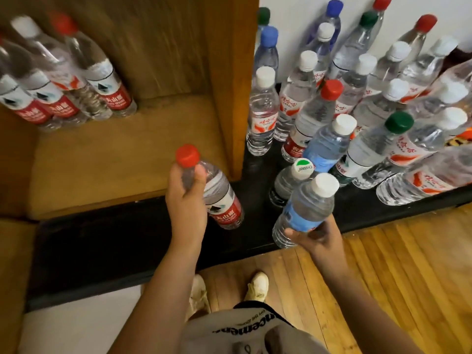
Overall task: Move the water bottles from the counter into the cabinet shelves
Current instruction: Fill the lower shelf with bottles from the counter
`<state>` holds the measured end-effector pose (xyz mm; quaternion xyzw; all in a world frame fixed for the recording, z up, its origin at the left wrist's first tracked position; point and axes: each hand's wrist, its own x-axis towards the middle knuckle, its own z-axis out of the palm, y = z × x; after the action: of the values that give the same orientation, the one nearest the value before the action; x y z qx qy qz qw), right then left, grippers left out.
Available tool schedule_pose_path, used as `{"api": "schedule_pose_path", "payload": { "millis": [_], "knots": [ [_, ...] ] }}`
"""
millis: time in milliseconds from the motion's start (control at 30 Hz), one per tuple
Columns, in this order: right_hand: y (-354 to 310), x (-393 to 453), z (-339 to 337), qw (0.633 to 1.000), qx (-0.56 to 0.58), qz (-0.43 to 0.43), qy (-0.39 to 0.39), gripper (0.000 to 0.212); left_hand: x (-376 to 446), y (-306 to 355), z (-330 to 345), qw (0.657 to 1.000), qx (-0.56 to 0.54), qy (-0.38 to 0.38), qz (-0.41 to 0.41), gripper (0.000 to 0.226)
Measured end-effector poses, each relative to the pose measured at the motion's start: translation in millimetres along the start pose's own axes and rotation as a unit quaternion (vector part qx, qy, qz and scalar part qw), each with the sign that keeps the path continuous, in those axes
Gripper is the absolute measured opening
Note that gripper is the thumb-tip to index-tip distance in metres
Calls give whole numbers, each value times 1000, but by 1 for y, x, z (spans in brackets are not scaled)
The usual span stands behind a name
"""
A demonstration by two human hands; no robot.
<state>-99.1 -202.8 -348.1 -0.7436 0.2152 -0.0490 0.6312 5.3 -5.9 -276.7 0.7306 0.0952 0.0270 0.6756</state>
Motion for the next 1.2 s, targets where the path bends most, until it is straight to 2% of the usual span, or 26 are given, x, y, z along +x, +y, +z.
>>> {"api": "schedule_pose_path", "payload": {
  "millis": [200,300,433,567,667,833,1100,1200],
  "knots": [
    [-12,2,66,997,20,21,-66,54,22,-2,-51,999,-36,20,-19,13],
    [-19,4,103,994,45,29,-93,52,38,4,-82,998,-52,32,-2,13],
    [-39,17,142,992,61,-6,-110,56,67,16,-115,996,-69,45,39,14],
    [-71,45,179,991,59,-71,-101,58,104,26,-134,993,-55,40,100,18],
    [-89,73,204,991,51,-95,-81,57,135,26,-136,992,-40,34,112,28],
    [-98,112,231,991,8,-129,-44,58,172,17,-123,993,-15,23,118,29],
    [-90,147,240,992,-21,-119,-40,59,190,8,-112,992,30,-22,118,49],
    [-86,152,240,992,-27,-115,-35,65,186,-1,-115,993,11,-27,116,47]
  ]
}}
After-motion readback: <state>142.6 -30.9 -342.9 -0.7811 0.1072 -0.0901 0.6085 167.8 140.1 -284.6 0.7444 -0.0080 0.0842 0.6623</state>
